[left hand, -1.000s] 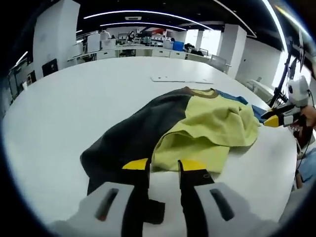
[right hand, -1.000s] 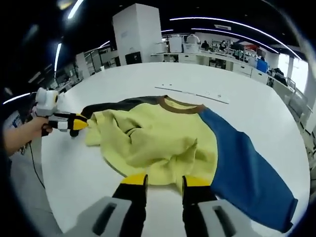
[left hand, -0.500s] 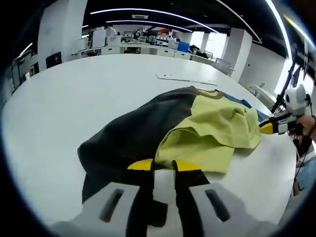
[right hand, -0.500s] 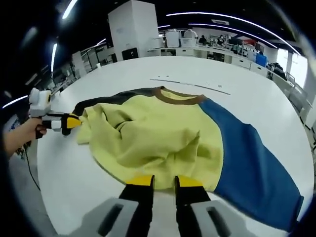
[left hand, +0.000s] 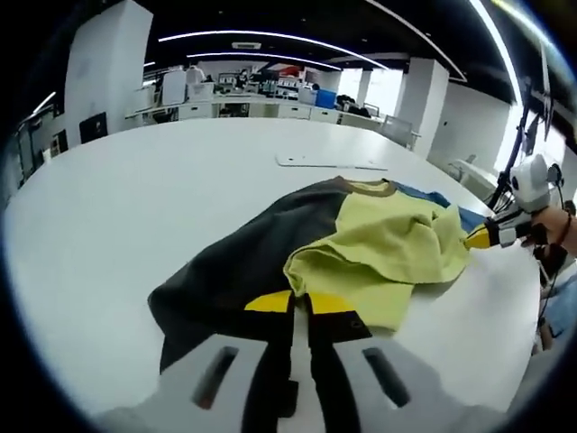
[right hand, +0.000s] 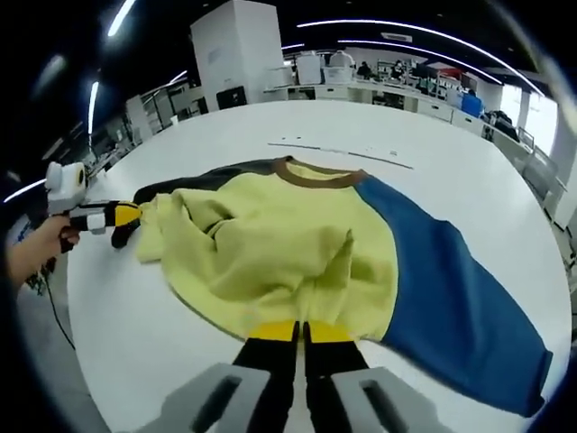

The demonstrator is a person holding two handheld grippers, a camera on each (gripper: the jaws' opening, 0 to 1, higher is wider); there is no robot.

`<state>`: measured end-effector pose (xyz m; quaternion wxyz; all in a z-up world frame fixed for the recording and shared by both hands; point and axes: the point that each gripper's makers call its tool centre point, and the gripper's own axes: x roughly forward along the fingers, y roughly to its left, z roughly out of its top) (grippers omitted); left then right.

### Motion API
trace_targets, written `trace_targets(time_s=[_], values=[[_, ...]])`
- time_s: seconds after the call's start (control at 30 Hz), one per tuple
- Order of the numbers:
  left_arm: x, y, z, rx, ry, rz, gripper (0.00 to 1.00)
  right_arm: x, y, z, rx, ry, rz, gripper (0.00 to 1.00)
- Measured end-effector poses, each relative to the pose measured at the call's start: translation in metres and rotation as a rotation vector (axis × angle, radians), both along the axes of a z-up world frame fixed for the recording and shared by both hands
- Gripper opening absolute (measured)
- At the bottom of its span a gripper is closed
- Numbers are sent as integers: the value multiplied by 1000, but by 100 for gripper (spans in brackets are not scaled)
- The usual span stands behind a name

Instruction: Fold the garment on the visible template until the final outline fits inside the template.

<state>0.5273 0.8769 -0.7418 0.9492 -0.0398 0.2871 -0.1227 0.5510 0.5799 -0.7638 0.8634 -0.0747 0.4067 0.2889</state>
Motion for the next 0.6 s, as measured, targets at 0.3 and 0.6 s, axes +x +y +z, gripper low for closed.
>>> trace_targets(time_s=[0.3, 0.6], values=[[-15, -12, 29, -28, -55, -55, 2, -23, -16, 10, 1, 18, -5, 0], [-41, -32, 47, -35, -74, -128, 2, -52, -33, 20, 0, 22, -14, 0]])
